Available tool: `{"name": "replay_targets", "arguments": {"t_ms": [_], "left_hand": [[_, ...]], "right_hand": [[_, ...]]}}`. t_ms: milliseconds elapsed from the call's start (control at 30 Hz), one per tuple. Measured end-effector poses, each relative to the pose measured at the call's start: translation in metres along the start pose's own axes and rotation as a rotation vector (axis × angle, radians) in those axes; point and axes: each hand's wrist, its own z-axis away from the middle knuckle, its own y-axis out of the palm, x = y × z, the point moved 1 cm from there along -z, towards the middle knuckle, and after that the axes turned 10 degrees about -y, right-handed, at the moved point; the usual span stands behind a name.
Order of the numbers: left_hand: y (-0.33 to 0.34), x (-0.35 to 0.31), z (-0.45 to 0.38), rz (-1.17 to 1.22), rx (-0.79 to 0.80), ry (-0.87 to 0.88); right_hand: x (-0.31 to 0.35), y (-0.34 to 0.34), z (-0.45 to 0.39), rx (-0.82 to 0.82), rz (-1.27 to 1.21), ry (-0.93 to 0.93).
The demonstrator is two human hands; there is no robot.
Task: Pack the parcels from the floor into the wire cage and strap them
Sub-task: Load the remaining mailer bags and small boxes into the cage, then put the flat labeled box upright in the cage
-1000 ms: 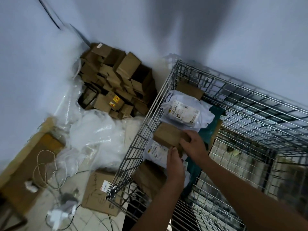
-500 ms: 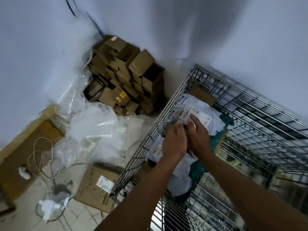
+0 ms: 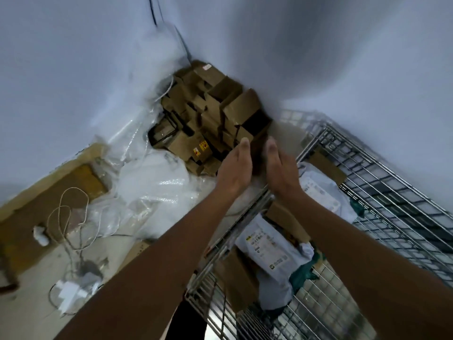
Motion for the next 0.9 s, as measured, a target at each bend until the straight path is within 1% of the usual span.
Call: {"name": "replay_targets", "arguments": {"t_ms": [67,167,333,433,533,600,667,733,833,900], "left_hand": [[-0.038,0.024,-0.013,0.058,-0.052,-0.071],[-0.103,0.071,-0.025,0.049,-0.183,-0.200],[-0.193,0.169,-0.023,0.148,-0.341,-0.382],[-0.225,0.236,-0.021,0.230,-0.451,-0.497],[-0.243,0.304,-0.018,0.315,-0.498,-0.606],[-0.251,0.351,-0.017,0.362,-0.546,-0.697],[-0.258,0.401,-0.021,0.427,-0.553,-0.796],[-0.263,0.450,-0.024,0.576,-0.568,-0.879],[-0.270,0.528,-0.033,0.749,-0.635,-0.922],[-0.271,0.571,-0.039,0.835,-0.634,-0.953]], "right_hand": [[0.010,0.037,-0.001,0.069,-0.038,0.002],[0.018,0.104,0.003,0.204,-0.046,0.003],[0.006,0.226,0.032,0.435,0.006,-0.013],[-0.016,0.294,0.053,0.572,0.089,-0.032],[-0.043,0.352,0.077,0.678,0.148,0.006],[-0.066,0.388,0.094,0.732,0.171,0.035],[-0.096,0.422,0.112,0.790,0.219,0.062],[-0.130,0.451,0.128,0.845,0.254,0.111],[-0.196,0.500,0.149,0.909,0.326,0.175],[-0.242,0.527,0.164,0.952,0.389,0.218]]}}
